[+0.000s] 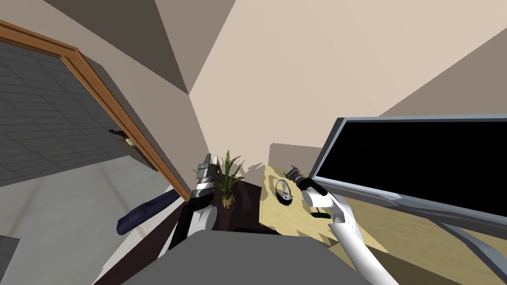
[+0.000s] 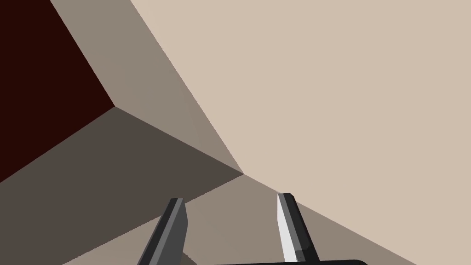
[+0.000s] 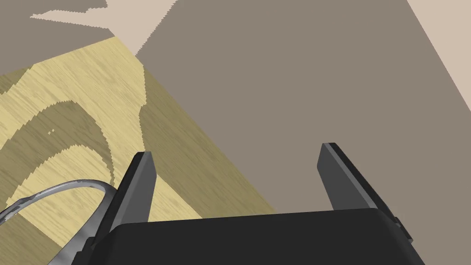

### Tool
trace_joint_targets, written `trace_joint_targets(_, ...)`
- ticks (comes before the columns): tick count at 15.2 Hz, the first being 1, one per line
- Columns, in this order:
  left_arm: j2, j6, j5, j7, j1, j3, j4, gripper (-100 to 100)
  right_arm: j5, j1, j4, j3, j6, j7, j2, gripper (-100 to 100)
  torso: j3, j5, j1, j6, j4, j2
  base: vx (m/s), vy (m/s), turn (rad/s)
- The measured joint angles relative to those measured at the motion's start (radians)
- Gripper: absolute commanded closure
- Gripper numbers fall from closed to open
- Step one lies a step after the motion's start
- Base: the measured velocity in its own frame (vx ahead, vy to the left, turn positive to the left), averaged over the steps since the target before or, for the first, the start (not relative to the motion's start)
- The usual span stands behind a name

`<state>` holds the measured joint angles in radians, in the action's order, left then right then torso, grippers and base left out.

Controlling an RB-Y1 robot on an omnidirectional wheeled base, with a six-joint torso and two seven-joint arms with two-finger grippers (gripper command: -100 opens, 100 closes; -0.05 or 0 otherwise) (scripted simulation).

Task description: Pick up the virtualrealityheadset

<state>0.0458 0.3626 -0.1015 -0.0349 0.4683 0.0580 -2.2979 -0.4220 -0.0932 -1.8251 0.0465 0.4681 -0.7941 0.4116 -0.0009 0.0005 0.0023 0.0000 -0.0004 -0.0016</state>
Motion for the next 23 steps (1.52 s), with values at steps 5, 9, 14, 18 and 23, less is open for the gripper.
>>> trace_joint_targets(5,0.0,0.0,0.0,0.0,0.0,0.0,0.0,0,-0.037,0.05,0.072,0.004,0.096,-0.099,0.023,-100,0.0,0.0,0.001,0.0,0.0,0.0,0.016,0.04,-0.038)
trace_joint_targets(9,0.0,0.0,0.0,0.0,0.0,0.0,0.0,0,-0.061,0.074,0.11,0.008,0.17,-0.175,0.035,-100,0.0,0.0,0.0,0.0,0.0,0.0,0.015,0.034,-0.039)
trace_joint_targets(14,0.0,0.0,0.0,0.0,0.0,0.0,0.0,0,-0.094,0.119,0.17,0.013,0.273,-0.275,0.053,-100,0.0,0.0,0.0,0.0,0.0,0.0,0.014,0.034,-0.035)
trace_joint_targets(18,0.0,0.0,0.0,0.0,0.0,0.0,0.0,0,-0.114,0.142,0.202,0.017,0.348,-0.349,0.063,-100,0.0,0.0,0.0,0.0,0.0,0.0,0.013,0.034,-0.038)
trace_joint_targets(23,0.0,0.0,0.0,0.0,0.0,0.0,0.0,0,-0.143,0.18,0.262,0.02,0.437,-0.441,0.075,-100,0.0,0.0,0.0,0.0,0.0,0.0,0.012,0.035,-0.042)
